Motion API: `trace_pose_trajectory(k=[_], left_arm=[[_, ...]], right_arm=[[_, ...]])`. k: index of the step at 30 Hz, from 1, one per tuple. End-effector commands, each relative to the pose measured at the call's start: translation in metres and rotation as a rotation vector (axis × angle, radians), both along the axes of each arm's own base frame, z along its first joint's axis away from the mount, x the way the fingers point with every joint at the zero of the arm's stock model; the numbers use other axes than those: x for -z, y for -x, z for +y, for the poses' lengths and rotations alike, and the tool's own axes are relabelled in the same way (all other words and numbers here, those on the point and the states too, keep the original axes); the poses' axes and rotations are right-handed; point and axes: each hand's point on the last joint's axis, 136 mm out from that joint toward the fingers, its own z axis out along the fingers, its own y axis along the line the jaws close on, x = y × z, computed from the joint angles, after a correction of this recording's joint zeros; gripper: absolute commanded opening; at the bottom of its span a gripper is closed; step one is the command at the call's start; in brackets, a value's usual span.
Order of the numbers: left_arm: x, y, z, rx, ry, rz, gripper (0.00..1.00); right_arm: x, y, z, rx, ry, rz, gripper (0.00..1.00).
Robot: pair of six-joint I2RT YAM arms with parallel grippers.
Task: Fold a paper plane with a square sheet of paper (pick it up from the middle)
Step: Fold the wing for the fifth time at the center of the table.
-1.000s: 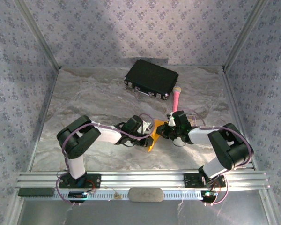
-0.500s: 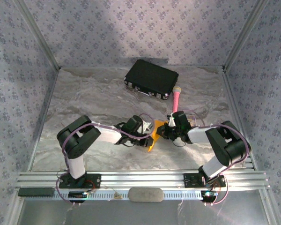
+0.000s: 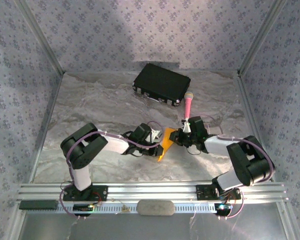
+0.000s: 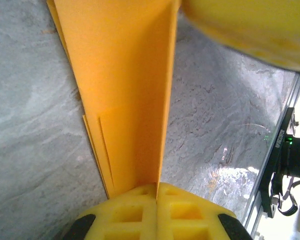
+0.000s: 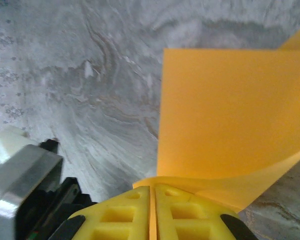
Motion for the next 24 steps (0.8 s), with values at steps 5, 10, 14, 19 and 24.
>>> trace_pose_trajectory(k=[5, 10, 14, 19, 24], left_arm=[[0.04, 0.014, 0.031, -0.062, -0.105, 0.123, 0.0], [0.042, 0.014, 0.034, -0.083, -0.101, 0.141, 0.0], [0.043, 0.014, 0.036, -0.096, -0.106, 0.149, 0.0], [0.048, 0.013, 0.04, -0.124, -0.12, 0.166, 0.0], [0.054, 0.012, 0.045, -0.15, -0.146, 0.188, 0.0]], right_arm=[[0.001, 0.011, -0.003, -0.048, -0.002, 0.013, 0.12], [0.001, 0.013, 0.004, -0.094, -0.018, 0.018, 0.11], [0.002, 0.014, 0.011, -0.127, -0.027, 0.024, 0.11], [0.005, 0.011, 0.016, -0.147, -0.032, 0.034, 0.1], [0.009, 0.007, 0.02, -0.157, -0.04, 0.04, 0.1]])
